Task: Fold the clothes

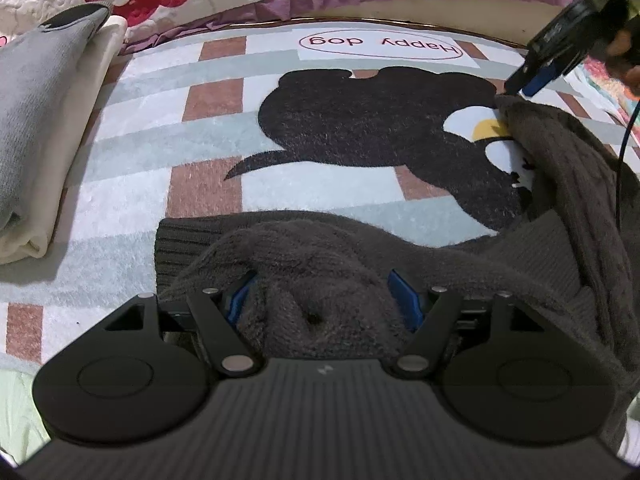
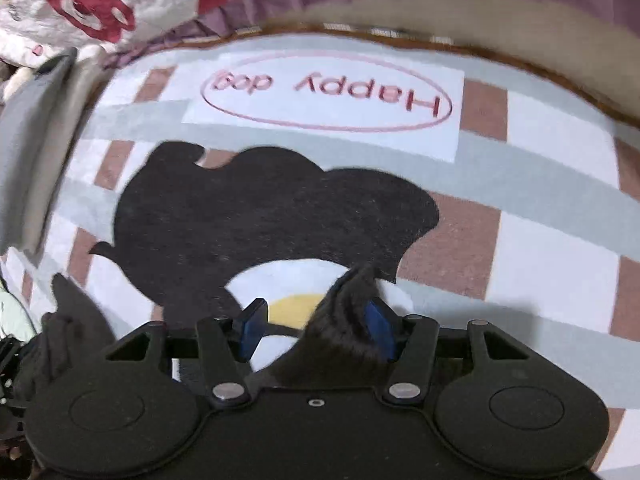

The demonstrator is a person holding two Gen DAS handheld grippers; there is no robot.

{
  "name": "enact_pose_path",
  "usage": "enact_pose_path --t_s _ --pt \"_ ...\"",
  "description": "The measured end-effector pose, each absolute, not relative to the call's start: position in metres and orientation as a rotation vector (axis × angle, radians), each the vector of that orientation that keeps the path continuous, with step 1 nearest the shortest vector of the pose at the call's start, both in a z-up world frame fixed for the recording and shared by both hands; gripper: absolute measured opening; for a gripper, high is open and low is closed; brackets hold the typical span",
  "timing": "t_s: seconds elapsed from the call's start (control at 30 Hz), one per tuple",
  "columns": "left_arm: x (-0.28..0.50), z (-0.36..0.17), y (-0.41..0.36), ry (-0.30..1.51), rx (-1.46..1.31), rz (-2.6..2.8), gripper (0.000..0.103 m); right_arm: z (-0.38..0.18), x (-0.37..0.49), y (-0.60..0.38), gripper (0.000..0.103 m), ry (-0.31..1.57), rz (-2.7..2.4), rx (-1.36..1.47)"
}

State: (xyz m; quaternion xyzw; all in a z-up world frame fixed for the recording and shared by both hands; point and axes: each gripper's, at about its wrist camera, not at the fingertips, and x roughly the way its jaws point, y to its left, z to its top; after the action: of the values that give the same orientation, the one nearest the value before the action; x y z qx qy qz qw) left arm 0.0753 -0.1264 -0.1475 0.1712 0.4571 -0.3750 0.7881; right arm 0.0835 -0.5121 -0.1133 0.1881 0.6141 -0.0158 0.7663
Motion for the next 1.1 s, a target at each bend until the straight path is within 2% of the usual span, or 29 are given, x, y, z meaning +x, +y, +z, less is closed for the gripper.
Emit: enact_pose_path --t_s 0.07,0.13,0.17,0.2,0.23,0.3,0.33,0.37,0.43,0.57,0.7,0.83,0.93,1.1 --pt "0.076 -0.148 -0.127 0.984 0.370 -0.800 0.071 -0.129 0.084 -0.510 0.071 1.383 -0.032 0.391" --pt "0.076 -0.150 -0.128 0.979 0.380 -0.789 0.073 -0.140 0.081 -0.503 0.071 1.425 -0.042 0.344" --pt "0.076 -0.152 -0.130 0.977 0.393 -0.778 0.078 -0.141 0.077 -0.499 0.062 1.425 -0.039 0.312" --pt "0.075 -0.156 -0.133 0.973 0.411 -0.765 0.080 -0.137 0.069 -0.492 0.028 1.375 -0.011 0.266" --pt "0.075 -0.158 -0.135 0.974 0.420 -0.759 0.083 -0.133 0.062 -0.486 0.026 1.325 0.011 0.224" --pt "0.076 -0.163 -0.138 0.980 0.430 -0.755 0.083 -0.125 0.044 -0.478 0.023 1.231 0.021 0.179" --pt "0.076 -0.163 -0.138 0.980 0.424 -0.760 0.076 -0.119 0.034 -0.480 0.022 1.173 0.003 0.205" --pt "0.075 -0.162 -0.136 0.958 0.421 -0.771 0.050 -0.112 0.023 -0.483 0.021 1.110 -0.014 0.238" --pt "0.067 -0.156 -0.135 0.871 0.457 -0.778 0.022 -0.093 0.000 -0.492 0.020 0.959 -0.046 0.315" --pt "0.045 -0.128 -0.137 0.633 0.523 -0.735 0.016 -0.049 -0.048 -0.509 0.018 0.669 -0.186 0.383" --pt "0.049 -0.056 -0.116 0.391 0.313 -0.649 0.012 0.001 -0.084 -0.526 0.017 0.465 -0.289 0.399" --pt "0.044 -0.006 -0.090 0.279 0.127 -0.641 0.012 0.042 -0.142 -0.550 0.016 0.180 -0.335 0.421" --pt "0.044 -0.029 -0.091 0.428 0.111 -0.699 0.012 0.027 -0.182 -0.569 0.016 0.200 -0.450 0.446" --pt "0.052 -0.125 -0.117 0.913 0.201 -0.738 0.010 -0.074 -0.193 -0.593 0.016 0.684 -0.585 0.392"
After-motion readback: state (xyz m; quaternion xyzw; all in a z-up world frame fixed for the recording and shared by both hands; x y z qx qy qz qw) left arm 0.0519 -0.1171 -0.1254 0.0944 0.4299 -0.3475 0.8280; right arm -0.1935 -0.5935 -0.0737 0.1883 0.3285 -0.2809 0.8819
